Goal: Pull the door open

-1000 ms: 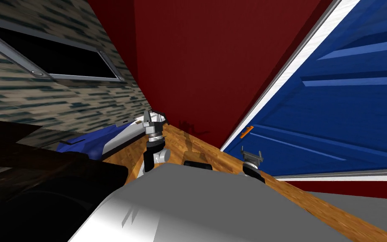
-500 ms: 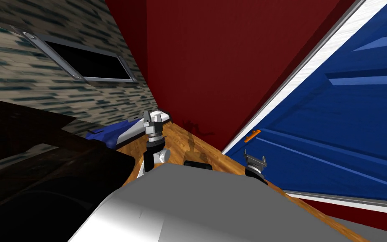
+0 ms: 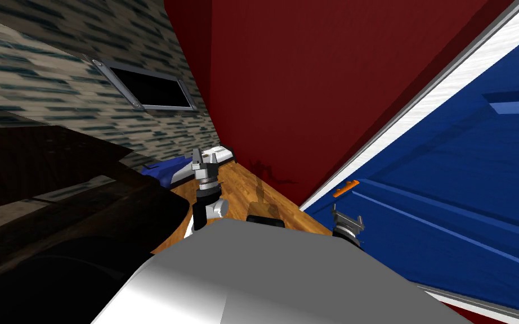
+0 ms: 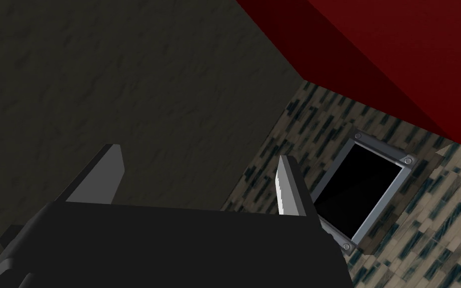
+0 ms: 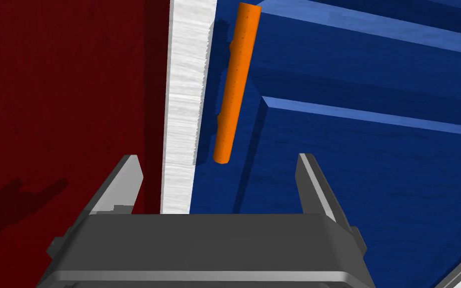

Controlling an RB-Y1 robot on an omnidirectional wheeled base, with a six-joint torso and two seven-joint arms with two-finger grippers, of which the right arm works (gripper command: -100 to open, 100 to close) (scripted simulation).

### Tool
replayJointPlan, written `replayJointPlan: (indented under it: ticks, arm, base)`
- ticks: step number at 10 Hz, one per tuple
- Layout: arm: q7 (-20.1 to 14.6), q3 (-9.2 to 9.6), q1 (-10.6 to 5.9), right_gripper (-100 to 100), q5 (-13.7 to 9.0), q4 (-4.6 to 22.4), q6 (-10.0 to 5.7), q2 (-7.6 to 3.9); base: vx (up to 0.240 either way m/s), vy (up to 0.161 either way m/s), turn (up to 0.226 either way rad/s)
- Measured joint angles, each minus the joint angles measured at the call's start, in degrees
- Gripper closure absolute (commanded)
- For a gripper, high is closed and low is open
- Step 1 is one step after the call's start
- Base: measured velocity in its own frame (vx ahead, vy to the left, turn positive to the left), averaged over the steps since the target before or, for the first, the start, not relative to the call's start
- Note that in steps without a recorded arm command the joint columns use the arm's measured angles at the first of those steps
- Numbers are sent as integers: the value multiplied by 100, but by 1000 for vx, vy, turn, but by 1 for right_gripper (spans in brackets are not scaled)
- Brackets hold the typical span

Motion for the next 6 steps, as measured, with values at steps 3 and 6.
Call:
replayJointPlan:
  ticks: [3,6]
  arm:
    - [-340,2,-46,-100,-192,351,-129,-73]
    - [-669,-24,-28,-100,-446,605,-196,-145]
  base:
    - [-18,-78,229]
    - [-26,-97,197]
